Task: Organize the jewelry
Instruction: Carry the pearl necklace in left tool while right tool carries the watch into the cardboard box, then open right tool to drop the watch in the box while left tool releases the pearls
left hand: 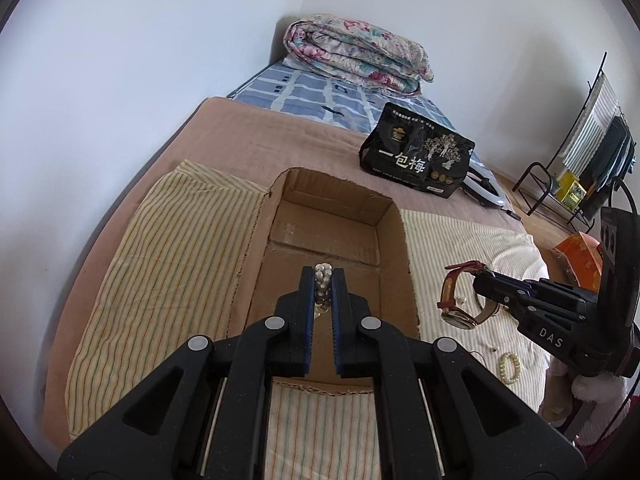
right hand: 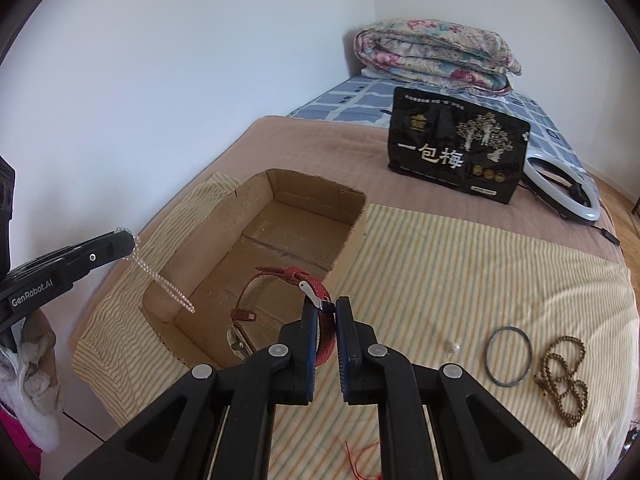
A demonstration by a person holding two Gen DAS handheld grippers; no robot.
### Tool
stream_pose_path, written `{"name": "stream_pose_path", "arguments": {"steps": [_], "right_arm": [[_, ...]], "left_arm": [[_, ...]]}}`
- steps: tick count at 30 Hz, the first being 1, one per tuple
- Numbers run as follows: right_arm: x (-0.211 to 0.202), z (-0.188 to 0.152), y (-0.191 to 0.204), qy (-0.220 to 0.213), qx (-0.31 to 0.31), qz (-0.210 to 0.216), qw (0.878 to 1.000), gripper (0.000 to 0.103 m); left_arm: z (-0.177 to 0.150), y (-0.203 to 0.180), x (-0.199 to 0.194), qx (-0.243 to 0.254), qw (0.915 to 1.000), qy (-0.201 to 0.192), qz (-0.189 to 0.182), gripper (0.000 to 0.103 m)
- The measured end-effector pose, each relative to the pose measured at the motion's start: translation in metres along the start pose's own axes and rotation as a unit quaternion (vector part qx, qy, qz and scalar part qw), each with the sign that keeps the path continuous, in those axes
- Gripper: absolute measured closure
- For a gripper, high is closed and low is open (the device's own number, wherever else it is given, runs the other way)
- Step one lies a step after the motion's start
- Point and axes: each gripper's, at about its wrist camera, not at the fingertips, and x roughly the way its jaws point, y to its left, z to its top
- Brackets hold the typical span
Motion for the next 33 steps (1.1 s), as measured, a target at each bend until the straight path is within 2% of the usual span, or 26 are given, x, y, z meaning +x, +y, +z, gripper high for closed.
{"name": "stream_pose_path", "arguments": {"steps": [17, 20, 21, 22, 23, 24, 25, 28, 33], "right_arm": [[0.048, 0.007, 0.021, 0.036, -0.016, 0.011, 0.999, 0.096], [0.051, 0.007, 0.022, 0.038, -0.017, 0.016, 0.999, 0.087], [0.051, 0.007, 0.022, 0.038, -0.016, 0.02, 0.999, 0.08], [0.052, 0.006, 0.023, 0.039, -0.017, 0.021, 0.999, 0.073], [0.052, 0.006, 0.024, 0.037, -0.018, 0.018, 0.999, 0.071], [0.05, 0.006, 0.024, 0.034, -0.019, 0.016, 0.999, 0.068], [0.049, 0.006, 0.024, 0.032, -0.018, 0.015, 0.999, 0.064], [0.044, 0.007, 0.023, 0.024, -0.016, 0.014, 0.999, 0.053], [0.037, 0.008, 0.021, 0.016, -0.015, 0.009, 1.0, 0.05]], "left_arm": [[-0.011, 0.018, 0.025, -0.009, 0.9993, 0.035, 0.008, 0.098], [-0.012, 0.016, 0.027, -0.005, 0.9992, 0.038, 0.005, 0.098], [-0.012, 0.015, 0.027, -0.004, 0.9992, 0.04, 0.007, 0.097], [-0.012, 0.014, 0.027, -0.004, 0.999, 0.043, 0.008, 0.09], [-0.012, 0.014, 0.028, -0.006, 0.999, 0.044, 0.008, 0.081], [-0.012, 0.014, 0.027, -0.011, 0.9991, 0.041, 0.008, 0.06], [-0.011, 0.015, 0.026, -0.014, 0.9992, 0.036, 0.007, 0.054], [-0.011, 0.015, 0.024, -0.016, 0.9993, 0.033, 0.009, 0.054], [-0.011, 0.015, 0.022, -0.015, 0.9993, 0.031, 0.011, 0.054]]}}
